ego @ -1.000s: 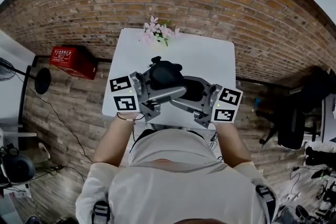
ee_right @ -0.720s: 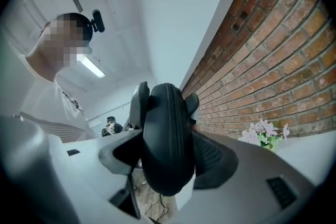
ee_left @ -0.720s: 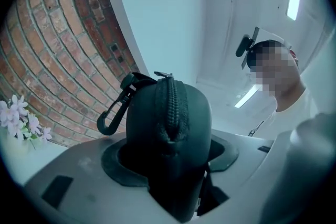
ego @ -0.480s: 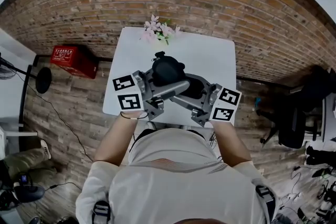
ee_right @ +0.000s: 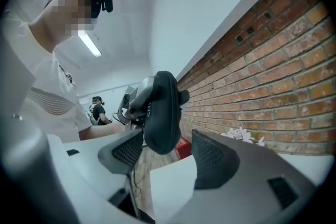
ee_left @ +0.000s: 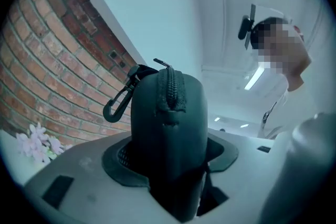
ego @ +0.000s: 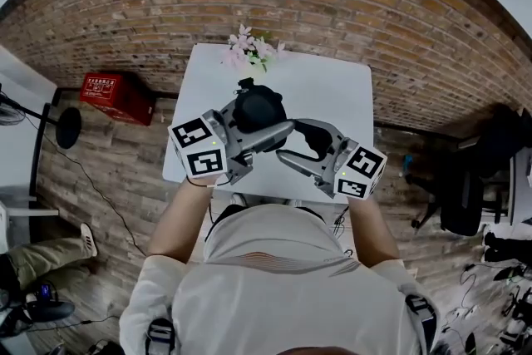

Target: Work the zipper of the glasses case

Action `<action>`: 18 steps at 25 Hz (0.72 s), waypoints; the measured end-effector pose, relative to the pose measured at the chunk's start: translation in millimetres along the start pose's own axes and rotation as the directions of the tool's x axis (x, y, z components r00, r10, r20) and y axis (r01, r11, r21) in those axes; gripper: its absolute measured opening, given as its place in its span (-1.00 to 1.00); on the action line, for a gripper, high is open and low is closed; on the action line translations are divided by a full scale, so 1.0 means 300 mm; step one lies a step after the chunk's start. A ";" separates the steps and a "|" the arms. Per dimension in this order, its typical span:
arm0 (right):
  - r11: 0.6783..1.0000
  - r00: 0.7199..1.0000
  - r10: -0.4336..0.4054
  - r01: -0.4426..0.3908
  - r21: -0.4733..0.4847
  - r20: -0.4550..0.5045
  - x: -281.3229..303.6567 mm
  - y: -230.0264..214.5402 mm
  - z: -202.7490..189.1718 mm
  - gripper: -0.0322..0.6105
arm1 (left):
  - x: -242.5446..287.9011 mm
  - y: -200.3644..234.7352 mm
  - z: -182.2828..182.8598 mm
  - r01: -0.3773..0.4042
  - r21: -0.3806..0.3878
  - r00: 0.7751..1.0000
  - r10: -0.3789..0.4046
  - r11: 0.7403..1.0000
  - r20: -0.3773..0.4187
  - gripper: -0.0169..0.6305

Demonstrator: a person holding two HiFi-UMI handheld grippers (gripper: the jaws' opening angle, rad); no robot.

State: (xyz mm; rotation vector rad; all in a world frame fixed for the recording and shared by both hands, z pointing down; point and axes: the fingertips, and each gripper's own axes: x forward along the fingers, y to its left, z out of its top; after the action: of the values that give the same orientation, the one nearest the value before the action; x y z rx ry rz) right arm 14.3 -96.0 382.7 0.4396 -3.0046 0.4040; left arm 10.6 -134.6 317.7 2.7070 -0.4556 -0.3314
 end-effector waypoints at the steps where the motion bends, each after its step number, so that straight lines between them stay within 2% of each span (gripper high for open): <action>1: 1.000 1.000 -0.027 0.027 -0.007 -0.006 -0.021 -0.024 -0.002 0.14 | -0.004 0.018 -0.010 -0.038 0.054 0.999 0.040 0.998 -0.035 -0.13; 4: 0.991 0.991 -0.132 0.132 0.004 0.037 -0.097 -0.101 0.050 0.02 | -0.011 0.068 -0.064 -0.120 0.212 0.979 0.151 0.970 -0.139 -0.13; 7: 0.968 0.967 -0.247 0.249 -0.037 0.067 -0.143 -0.139 0.126 -0.29 | -0.016 0.101 -0.134 -0.158 0.307 0.949 0.231 0.938 -0.215 -0.13; 10: 0.941 0.953 -0.303 0.304 -0.147 0.032 -0.128 -0.117 0.171 -0.34 | -0.016 0.139 -0.198 -0.189 0.379 0.909 0.308 0.906 -0.282 -0.13; 12: 0.928 0.948 -0.317 0.308 -0.210 -0.013 -0.097 -0.089 0.178 -0.40 | -0.020 0.169 -0.228 -0.212 0.445 0.869 0.376 0.870 -0.320 -0.13; 13: 0.924 0.947 -0.320 0.304 -0.232 -0.036 -0.081 -0.076 0.177 -0.40 | -0.024 0.185 -0.243 -0.220 0.490 0.844 0.417 0.843 -0.338 -0.13; 15: 0.919 0.942 -0.326 0.296 -0.262 -0.077 -0.052 -0.059 0.169 -0.40 | -0.039 0.219 -0.274 -0.226 0.595 0.783 0.507 0.771 -0.360 -0.13; 18: 0.930 0.944 -0.310 0.276 -0.241 -0.114 -0.021 -0.049 0.149 -0.40 | -0.062 0.268 -0.299 -0.195 0.747 0.692 0.629 0.635 -0.354 -0.13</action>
State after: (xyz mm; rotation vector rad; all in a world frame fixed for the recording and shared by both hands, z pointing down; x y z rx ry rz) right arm 22.8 -120.0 342.6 0.7849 -2.7334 0.0711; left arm -2.1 -169.7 433.5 2.9576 -1.1906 1.0048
